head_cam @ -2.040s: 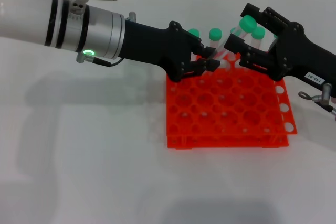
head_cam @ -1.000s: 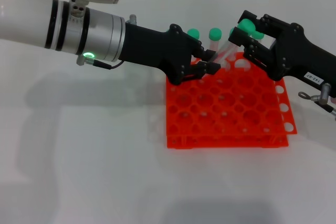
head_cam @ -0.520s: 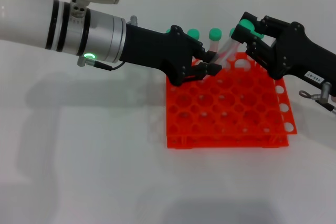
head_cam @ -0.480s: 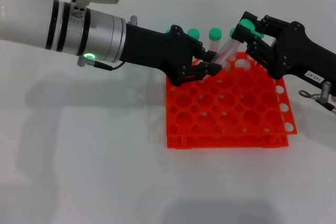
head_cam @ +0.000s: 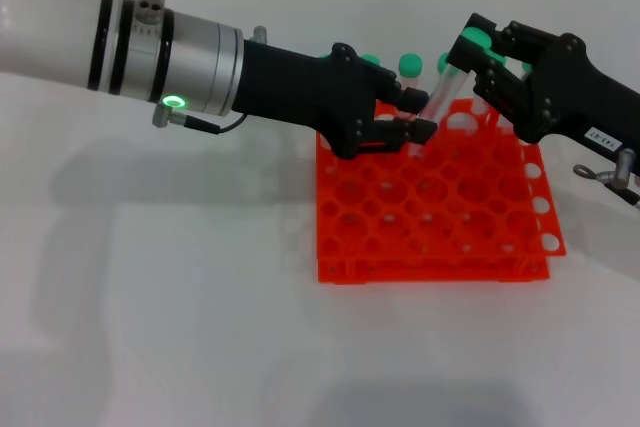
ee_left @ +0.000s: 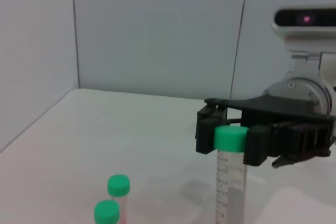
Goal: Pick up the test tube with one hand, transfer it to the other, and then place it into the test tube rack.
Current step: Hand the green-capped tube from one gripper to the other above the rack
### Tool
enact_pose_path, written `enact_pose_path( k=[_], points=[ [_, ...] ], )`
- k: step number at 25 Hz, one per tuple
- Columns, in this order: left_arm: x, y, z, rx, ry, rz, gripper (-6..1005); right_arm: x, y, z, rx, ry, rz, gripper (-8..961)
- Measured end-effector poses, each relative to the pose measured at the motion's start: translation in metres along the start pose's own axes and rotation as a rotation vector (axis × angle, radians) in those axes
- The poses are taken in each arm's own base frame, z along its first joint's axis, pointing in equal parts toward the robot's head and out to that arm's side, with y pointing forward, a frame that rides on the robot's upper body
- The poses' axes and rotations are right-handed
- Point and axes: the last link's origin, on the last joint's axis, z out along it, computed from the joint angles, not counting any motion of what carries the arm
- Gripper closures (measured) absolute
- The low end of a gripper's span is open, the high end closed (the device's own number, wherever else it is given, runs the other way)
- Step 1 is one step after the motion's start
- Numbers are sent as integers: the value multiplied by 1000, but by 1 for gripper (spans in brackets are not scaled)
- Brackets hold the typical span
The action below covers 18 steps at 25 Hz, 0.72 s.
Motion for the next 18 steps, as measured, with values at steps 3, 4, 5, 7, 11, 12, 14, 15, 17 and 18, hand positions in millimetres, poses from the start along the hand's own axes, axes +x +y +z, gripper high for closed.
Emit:
enact_pose_path(
  k=[3,4,5,7,11,12,14,15,17,18],
  points=[
    [2,1,-1,-9,4,-17,720,-1,-2,0,4,-1,-4,687],
    [4,2,-2,-11,5,-23,683,-2,-2,0,4,-1,-6,687],
    [5,2,-3,-11,6,-30,645,-2,-3,0,3,-1,-8,687],
    [7,2,-7,-6,4,-38,524,-3,-3,0,4,-1,-10,688],
    [8,4,-25,44,2,-65,318,-3,-4,0,5,-1,-11,688],
    [7,5,-33,72,3,-69,297,-4,-4,-1,4,-1,-12,688],
    [4,7,-46,122,-2,-82,256,-4,-4,0,1,0,-17,688],
    [2,8,-54,150,-4,-84,236,-5,-4,-1,-1,2,-19,688],
    [-3,12,-67,204,-6,-91,195,-5,-5,-1,-1,7,-21,688],
    [-6,14,-73,229,-3,-97,174,-5,-6,-1,-1,8,-23,687]
  ],
)
